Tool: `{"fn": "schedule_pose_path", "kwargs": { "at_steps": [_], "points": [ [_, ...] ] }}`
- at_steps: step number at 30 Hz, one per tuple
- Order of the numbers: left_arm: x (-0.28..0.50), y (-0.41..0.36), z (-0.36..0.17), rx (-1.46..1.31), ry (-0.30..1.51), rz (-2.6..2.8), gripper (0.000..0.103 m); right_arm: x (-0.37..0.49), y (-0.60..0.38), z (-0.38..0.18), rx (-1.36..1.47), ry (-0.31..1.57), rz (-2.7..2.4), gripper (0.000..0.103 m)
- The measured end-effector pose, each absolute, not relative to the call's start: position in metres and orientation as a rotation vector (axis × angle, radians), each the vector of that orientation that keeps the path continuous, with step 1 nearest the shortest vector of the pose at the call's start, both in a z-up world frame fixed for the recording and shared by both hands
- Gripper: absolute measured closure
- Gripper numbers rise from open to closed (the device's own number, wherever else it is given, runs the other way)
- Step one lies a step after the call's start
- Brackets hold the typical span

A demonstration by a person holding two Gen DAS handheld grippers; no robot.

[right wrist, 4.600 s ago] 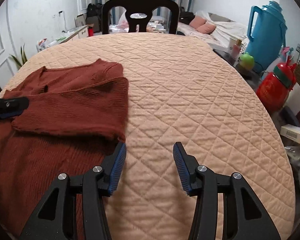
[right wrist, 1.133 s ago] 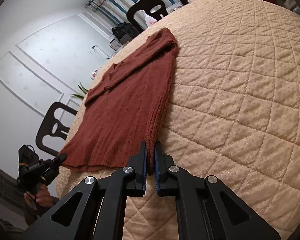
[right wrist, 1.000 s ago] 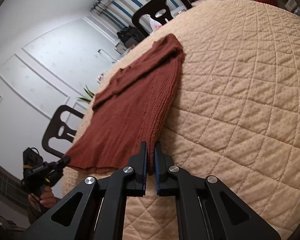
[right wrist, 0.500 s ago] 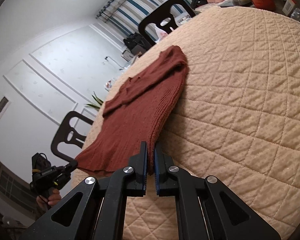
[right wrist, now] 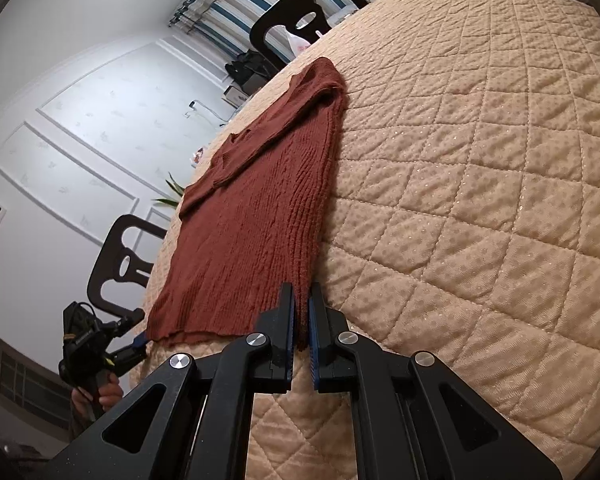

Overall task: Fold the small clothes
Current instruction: 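Lift the hem with both grippers and carry it toward the collar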

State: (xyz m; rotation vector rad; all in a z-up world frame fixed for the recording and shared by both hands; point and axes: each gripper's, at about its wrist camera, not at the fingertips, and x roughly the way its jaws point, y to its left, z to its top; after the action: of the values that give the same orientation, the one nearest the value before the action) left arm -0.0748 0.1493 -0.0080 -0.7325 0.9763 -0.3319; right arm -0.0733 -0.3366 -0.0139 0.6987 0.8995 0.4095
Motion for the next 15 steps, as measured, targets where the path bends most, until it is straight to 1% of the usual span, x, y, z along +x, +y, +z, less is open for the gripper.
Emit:
{"fn": "schedule_pose_path", "kwargs": {
  "at_steps": [4,5,6,7,8,15],
  "points": [
    [-0.071,0.144,-0.004,-0.678,0.994,-0.320,0.058,-0.072,-0.336,-0.014,0.700,0.899,0.407,0.097],
    [-0.070,0.142,-0.004,-0.662,1.003,-0.311,0.067,-0.070,-0.334,-0.014,0.700,0.900,0.407,0.097],
    [-0.068,0.142,-0.004,-0.648,1.015,-0.306,0.082,-0.069,-0.334,-0.014,0.699,0.900,0.408,0.097],
    [-0.066,0.141,-0.007,-0.638,1.033,-0.303,0.091,-0.069,-0.333,-0.014,0.697,0.901,0.409,0.097],
    [-0.064,0.141,-0.010,-0.641,1.052,-0.306,0.096,-0.068,-0.332,-0.014,0.694,0.902,0.412,0.097],
    [-0.068,0.151,-0.003,-0.688,1.014,-0.344,0.096,-0.067,-0.335,-0.008,0.700,0.870,0.430,0.097]
  ]
}}
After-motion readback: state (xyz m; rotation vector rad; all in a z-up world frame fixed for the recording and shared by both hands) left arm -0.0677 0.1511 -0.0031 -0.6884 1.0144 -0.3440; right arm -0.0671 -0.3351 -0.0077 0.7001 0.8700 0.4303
